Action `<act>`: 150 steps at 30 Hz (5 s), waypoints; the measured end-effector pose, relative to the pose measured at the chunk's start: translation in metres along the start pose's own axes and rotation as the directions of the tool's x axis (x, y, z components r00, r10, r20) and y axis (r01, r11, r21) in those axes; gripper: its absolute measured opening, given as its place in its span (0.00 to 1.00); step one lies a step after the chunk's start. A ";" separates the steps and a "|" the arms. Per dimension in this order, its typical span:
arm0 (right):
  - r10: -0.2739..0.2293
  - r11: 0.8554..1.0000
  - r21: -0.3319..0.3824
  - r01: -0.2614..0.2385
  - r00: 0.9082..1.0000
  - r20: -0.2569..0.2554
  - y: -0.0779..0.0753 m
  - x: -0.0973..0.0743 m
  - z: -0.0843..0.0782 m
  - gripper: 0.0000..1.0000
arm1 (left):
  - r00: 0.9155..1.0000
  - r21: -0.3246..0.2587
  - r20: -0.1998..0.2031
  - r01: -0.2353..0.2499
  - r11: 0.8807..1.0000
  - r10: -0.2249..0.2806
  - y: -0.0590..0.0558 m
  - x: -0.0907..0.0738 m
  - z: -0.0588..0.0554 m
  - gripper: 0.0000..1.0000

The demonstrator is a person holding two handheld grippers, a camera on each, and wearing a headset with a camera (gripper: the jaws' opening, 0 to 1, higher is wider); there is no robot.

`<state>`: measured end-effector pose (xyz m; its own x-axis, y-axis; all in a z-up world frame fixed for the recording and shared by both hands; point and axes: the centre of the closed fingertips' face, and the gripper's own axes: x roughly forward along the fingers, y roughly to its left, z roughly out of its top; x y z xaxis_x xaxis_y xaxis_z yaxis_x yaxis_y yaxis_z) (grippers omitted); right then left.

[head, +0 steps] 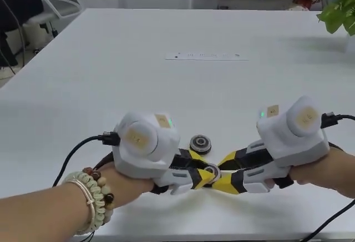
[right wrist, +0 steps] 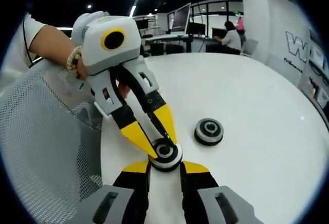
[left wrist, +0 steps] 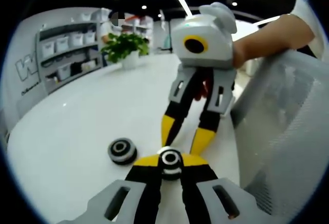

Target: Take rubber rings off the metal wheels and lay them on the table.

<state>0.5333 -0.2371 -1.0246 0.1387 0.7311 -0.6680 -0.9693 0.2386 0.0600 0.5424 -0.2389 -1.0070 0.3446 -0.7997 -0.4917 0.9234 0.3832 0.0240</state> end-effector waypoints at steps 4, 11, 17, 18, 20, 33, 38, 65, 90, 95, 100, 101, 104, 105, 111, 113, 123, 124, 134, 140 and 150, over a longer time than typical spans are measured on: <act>0.004 1.000 0.019 -0.004 1.000 -0.002 0.000 -0.001 -0.001 0.19 | 1.000 0.001 0.002 0.000 1.000 0.000 0.000 0.000 0.000 0.14; 0.012 0.998 0.055 -0.011 1.000 -0.008 0.000 -0.003 -0.003 0.16 | 1.000 0.002 0.008 -0.001 1.000 0.001 0.001 0.000 0.000 0.14; 0.012 0.999 0.051 -0.011 1.000 -0.015 0.000 -0.003 -0.004 0.14 | 1.000 0.004 0.015 0.000 1.000 0.000 0.001 0.000 0.000 0.14; 0.012 0.999 0.050 -0.012 1.000 -0.015 0.000 -0.003 -0.004 0.14 | 1.000 0.003 0.016 0.000 1.000 0.000 0.001 0.000 0.000 0.14; 0.013 0.999 0.053 -0.012 1.000 -0.014 0.000 -0.003 -0.004 0.14 | 1.000 0.002 0.017 0.000 1.000 0.000 0.001 0.000 0.000 0.14; 0.022 0.995 0.099 -0.020 1.000 -0.019 -0.003 -0.006 -0.007 0.01 | 1.000 -0.005 0.028 0.006 1.000 -0.005 0.000 -0.001 0.000 0.14; 0.018 0.996 0.086 -0.016 0.999 -0.030 -0.002 -0.005 -0.007 0.02 | 1.000 -0.005 0.030 0.004 1.000 -0.004 0.000 -0.001 0.000 0.14; -0.035 0.957 0.287 0.043 0.999 -0.031 -0.012 -0.003 -0.008 0.00 | 1.000 -0.001 0.026 -0.014 1.000 0.014 0.004 -0.003 -0.002 0.14; 0.007 0.740 0.672 -0.035 0.999 0.045 -0.009 -0.012 0.006 0.00 | 1.000 0.008 0.026 0.000 1.000 -0.001 0.004 -0.003 -0.002 0.14; 0.014 0.739 0.673 -0.043 0.999 0.049 -0.006 -0.011 0.011 0.00 | 1.000 0.010 0.027 0.003 1.000 -0.003 0.004 -0.004 -0.002 0.14; 0.034 0.766 0.640 -0.058 0.998 0.050 -0.001 -0.008 0.017 0.00 | 0.999 0.003 0.035 0.009 1.000 -0.009 0.005 -0.004 -0.003 0.14; 0.038 0.769 0.637 -0.060 0.998 0.048 0.000 -0.007 0.018 0.00 | 0.999 0.003 0.035 0.009 1.000 -0.009 0.005 -0.004 -0.002 0.14; 0.049 0.772 0.632 -0.074 0.997 0.056 0.002 -0.007 0.019 0.00 | 0.999 0.002 0.036 0.006 1.000 -0.006 0.005 -0.004 -0.002 0.14; 0.053 0.773 0.629 -0.079 0.997 0.060 0.003 -0.006 0.021 0.00 | 0.999 0.000 0.036 0.006 1.000 -0.006 0.005 -0.004 -0.002 0.14; 0.058 0.782 0.618 -0.083 0.996 0.061 0.002 -0.007 0.022 0.00 | 0.999 0.003 0.035 0.009 1.000 -0.009 0.005 -0.004 -0.002 0.14; 0.060 0.780 0.620 -0.088 0.996 0.066 0.002 -0.007 0.022 0.00 | 0.999 0.003 0.036 0.010 1.000 -0.010 0.005 -0.004 -0.002 0.14; 0.073 0.785 0.610 -0.108 0.994 0.083 0.004 -0.008 0.026 0.00 | 0.999 0.004 0.037 0.010 1.000 -0.010 0.005 -0.004 -0.003 0.14; 0.075 0.785 0.609 -0.112 0.994 0.085 0.004 -0.009 0.027 0.00 | 0.999 0.003 0.037 0.009 1.000 -0.009 0.005 -0.004 -0.002 0.15; 0.064 0.776 0.621 -0.112 0.993 0.099 0.001 -0.011 0.030 0.00 | 0.999 -0.011 0.041 -0.001 1.000 0.001 0.008 -0.004 -0.002 0.15; 0.036 0.785 0.615 -0.078 0.996 0.080 -0.003 -0.009 0.027 0.00 | 0.999 0.003 0.041 -0.006 1.000 0.006 0.007 -0.004 -0.002 0.15; 0.017 0.779 0.626 -0.033 0.999 0.032 -0.004 -0.004 0.017 0.00 | 0.999 -0.018 0.032 -0.007 1.000 0.007 0.008 -0.003 -0.001 0.15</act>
<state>0.5398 -0.2303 -1.0098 0.1288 0.7548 -0.6432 -0.6324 0.5621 0.5330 0.5485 -0.2331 -1.0064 0.3565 -0.8112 -0.4635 0.9178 0.3969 0.0112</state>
